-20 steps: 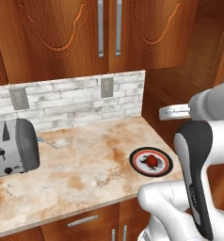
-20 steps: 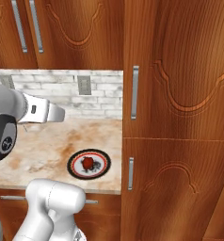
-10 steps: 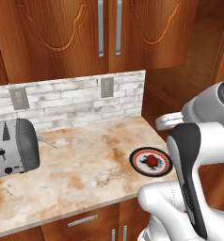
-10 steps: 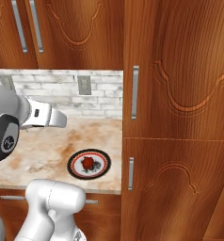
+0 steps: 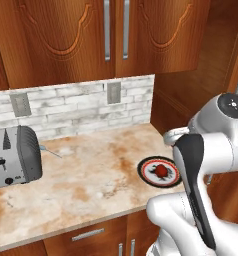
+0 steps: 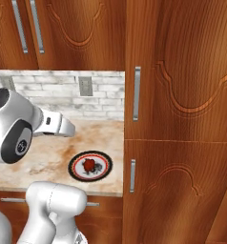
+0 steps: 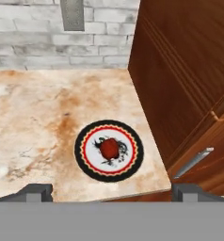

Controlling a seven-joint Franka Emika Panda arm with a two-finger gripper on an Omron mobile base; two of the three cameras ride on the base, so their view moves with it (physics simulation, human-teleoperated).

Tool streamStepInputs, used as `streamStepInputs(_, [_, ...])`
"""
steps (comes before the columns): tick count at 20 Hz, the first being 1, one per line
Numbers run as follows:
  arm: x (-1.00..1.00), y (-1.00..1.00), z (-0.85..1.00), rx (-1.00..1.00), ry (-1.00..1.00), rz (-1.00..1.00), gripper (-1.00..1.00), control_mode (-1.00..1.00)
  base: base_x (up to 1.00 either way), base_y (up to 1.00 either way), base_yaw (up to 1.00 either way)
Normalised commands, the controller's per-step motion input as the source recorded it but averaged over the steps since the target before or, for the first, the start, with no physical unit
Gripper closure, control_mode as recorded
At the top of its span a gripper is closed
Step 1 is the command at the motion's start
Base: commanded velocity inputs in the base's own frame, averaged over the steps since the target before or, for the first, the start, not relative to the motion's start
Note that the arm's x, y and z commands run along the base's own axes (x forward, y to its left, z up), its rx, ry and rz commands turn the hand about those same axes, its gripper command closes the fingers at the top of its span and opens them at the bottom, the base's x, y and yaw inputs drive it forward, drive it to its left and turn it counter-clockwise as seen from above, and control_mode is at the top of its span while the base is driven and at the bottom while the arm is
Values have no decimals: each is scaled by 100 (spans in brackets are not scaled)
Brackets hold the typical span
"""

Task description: Pick the bell pepper from the counter and place it in the microwave. Then turn on the microwave.

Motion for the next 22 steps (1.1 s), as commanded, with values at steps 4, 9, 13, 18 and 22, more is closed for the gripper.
streamStepInputs(4, [15,-11,-30,0,16,0,-100,-100,0,0,0])
streamStepInputs(9, [14,-13,-31,0,16,0,-100,-100,0,0,0])
streamStepInputs(13, [21,-9,-36,0,13,0,-100,-100,0,0,0])
streamStepInputs(18, [23,-7,-40,0,2,0,-100,-100,0,0,0])
streamStepInputs(22, [23,-8,-38,0,0,0,-100,-100,0,0,0])
